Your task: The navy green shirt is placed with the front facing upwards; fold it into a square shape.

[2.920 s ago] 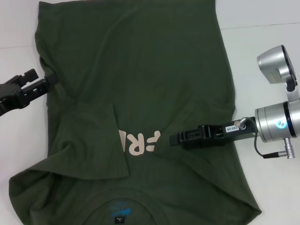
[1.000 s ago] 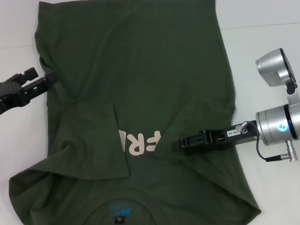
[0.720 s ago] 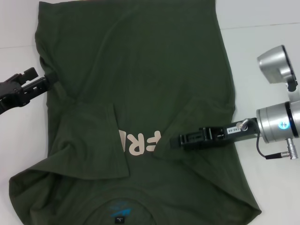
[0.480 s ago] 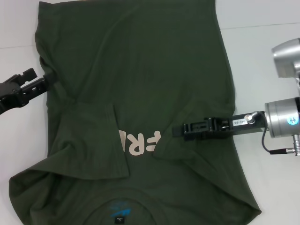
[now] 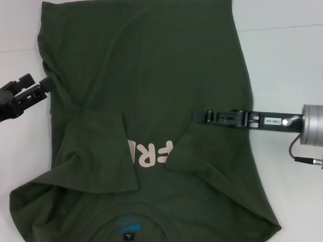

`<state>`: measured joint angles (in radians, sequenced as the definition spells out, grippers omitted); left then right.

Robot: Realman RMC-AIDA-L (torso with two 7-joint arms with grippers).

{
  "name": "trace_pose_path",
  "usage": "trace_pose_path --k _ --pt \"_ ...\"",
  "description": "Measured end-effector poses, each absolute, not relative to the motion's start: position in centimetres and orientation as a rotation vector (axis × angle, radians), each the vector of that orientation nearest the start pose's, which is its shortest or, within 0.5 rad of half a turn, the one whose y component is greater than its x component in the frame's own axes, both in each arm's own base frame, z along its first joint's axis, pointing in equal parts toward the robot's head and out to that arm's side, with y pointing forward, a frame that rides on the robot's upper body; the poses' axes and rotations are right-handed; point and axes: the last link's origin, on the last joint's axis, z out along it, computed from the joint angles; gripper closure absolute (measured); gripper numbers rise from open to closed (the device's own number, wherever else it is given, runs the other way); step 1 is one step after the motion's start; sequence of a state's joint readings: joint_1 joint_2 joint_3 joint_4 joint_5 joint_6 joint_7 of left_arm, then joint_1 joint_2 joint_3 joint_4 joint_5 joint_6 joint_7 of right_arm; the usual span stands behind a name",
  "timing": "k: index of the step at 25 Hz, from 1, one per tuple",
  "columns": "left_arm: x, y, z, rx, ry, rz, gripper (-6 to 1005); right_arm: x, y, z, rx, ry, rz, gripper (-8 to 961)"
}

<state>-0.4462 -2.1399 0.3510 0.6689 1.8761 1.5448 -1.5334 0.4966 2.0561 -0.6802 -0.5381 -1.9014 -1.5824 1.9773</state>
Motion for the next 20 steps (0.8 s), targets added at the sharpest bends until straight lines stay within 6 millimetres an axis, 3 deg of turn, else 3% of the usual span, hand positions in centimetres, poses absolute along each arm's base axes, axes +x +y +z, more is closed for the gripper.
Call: trace_pose_path --k 5,16,20 --pt "-29.8 31.1 4.2 -2.215 -1.027 -1.080 92 27.6 31.0 0.4 -2.438 1.526 1.070 195" --pt "-32.7 27.7 5.5 -2.264 -1.077 -0.903 91 27.3 30.7 0.7 -2.496 1.440 1.090 182" --pt "-33.2 26.4 5.8 -2.284 -1.092 -0.884 91 27.1 30.9 0.9 -2.499 1.439 1.094 54"
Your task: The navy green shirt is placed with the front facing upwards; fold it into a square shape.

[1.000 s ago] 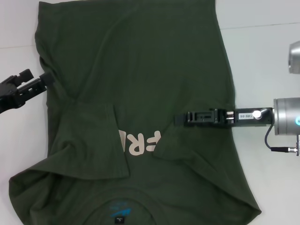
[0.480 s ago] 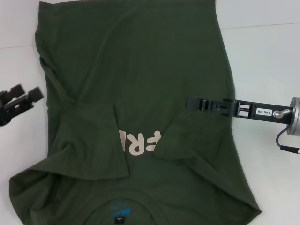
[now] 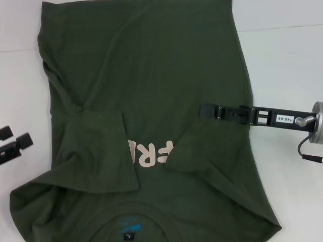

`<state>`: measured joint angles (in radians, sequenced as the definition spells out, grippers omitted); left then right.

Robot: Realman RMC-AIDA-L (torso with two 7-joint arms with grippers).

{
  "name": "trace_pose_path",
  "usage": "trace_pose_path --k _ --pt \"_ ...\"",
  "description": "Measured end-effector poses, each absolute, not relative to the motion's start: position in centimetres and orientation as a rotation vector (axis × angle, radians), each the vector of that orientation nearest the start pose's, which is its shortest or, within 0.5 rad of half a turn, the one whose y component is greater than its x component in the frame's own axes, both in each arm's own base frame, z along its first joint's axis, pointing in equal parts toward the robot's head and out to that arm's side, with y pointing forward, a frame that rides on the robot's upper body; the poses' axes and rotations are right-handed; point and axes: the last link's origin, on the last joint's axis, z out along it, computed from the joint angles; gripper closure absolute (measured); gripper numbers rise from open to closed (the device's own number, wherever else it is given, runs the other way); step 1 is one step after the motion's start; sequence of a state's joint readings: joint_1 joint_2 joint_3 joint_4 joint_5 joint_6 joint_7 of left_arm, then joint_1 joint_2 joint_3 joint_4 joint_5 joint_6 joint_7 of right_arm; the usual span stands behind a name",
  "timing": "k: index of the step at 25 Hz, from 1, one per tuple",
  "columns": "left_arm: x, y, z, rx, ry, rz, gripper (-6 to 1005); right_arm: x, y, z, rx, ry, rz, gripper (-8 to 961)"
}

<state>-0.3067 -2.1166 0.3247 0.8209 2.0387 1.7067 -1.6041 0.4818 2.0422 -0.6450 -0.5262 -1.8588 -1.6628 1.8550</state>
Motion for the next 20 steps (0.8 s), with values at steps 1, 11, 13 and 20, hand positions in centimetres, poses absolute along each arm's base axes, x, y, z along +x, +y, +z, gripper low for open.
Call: trace_pose_path --k 1,11,13,20 --pt "-33.3 26.1 5.9 -2.291 -1.098 -0.880 91 27.2 31.0 1.1 -2.495 1.441 1.094 22" --pt "-35.2 24.0 5.7 -2.353 -1.164 -0.680 106 27.9 31.2 2.2 -2.434 1.459 1.112 24" --pt "-35.5 23.7 5.7 -2.357 -1.168 -0.652 109 28.0 31.3 2.3 -2.426 1.458 1.117 25" --pt "-36.3 23.0 5.6 -2.347 -1.193 -0.602 121 28.1 31.3 2.5 -2.419 1.457 1.119 26"
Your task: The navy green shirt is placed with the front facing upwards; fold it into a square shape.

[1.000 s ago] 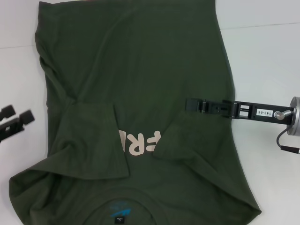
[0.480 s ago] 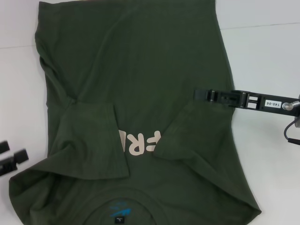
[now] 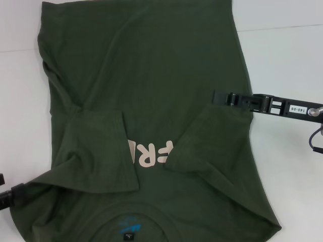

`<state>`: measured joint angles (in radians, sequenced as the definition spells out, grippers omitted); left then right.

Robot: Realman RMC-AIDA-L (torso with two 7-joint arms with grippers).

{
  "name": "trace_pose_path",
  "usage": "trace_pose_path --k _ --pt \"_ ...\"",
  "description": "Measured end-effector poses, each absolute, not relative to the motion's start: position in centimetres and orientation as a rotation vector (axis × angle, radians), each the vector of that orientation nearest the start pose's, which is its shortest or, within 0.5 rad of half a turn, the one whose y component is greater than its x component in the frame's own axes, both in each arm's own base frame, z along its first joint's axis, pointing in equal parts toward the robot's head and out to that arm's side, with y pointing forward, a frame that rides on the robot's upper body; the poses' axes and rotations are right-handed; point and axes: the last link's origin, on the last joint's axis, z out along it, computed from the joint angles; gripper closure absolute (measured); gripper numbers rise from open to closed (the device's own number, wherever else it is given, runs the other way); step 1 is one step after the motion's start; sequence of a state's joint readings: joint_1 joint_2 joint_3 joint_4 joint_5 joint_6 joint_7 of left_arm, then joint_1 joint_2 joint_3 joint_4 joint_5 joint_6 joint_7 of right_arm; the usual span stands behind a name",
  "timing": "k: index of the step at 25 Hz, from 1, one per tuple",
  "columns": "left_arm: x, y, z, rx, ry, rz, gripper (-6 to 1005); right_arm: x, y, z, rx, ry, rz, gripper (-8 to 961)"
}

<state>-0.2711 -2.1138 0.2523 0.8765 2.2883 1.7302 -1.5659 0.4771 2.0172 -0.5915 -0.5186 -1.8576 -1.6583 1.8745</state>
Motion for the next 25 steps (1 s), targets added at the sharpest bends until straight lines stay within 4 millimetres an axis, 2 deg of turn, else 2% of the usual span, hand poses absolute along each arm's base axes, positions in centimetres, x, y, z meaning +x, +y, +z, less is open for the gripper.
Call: trace_pose_path --k 10,25 --pt "-37.2 22.5 4.5 -2.345 -1.248 -0.534 138 28.2 31.3 2.7 -2.402 1.466 1.125 27" --pt "-36.9 22.7 3.7 -2.388 -1.260 -0.523 163 28.1 31.4 2.7 -2.405 1.468 1.127 28"
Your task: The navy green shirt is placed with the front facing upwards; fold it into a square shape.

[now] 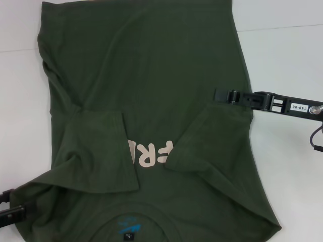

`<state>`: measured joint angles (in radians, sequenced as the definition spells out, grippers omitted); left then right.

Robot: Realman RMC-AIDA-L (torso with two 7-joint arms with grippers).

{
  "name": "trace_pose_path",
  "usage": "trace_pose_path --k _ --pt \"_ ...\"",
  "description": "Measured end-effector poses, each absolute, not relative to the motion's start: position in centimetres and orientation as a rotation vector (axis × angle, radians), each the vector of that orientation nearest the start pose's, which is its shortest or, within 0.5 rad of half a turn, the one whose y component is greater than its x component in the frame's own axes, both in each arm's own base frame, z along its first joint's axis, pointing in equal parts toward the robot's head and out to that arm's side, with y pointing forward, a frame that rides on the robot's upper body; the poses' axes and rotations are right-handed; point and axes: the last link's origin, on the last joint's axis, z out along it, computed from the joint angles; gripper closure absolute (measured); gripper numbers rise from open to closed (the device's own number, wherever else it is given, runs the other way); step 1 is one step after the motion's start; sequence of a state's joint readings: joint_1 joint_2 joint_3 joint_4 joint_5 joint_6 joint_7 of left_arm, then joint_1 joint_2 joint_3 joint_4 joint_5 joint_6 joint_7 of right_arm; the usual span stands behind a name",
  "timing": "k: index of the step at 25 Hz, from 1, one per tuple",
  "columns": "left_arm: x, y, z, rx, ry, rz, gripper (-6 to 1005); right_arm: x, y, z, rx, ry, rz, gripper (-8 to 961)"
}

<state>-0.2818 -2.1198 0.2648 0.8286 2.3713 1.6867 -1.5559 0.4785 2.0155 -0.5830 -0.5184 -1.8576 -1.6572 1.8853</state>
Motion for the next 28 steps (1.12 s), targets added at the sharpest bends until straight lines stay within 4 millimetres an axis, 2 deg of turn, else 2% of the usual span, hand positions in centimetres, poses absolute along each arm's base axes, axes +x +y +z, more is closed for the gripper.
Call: trace_pose_path --k 9,14,17,28 --pt "-37.0 22.9 3.6 -2.390 -1.248 -0.506 178 28.2 31.5 2.9 -2.393 1.468 1.134 29" --pt "-37.5 23.4 3.3 -2.377 -1.280 -0.433 186 28.2 31.5 3.0 -2.390 1.466 1.138 30" --pt "-37.6 23.8 3.1 -2.365 -1.289 -0.401 409 28.1 31.6 3.0 -2.392 1.464 1.139 30" --pt "-37.1 24.5 3.2 -2.386 -1.265 -0.412 628 28.1 31.5 2.9 -2.389 1.468 1.140 33"
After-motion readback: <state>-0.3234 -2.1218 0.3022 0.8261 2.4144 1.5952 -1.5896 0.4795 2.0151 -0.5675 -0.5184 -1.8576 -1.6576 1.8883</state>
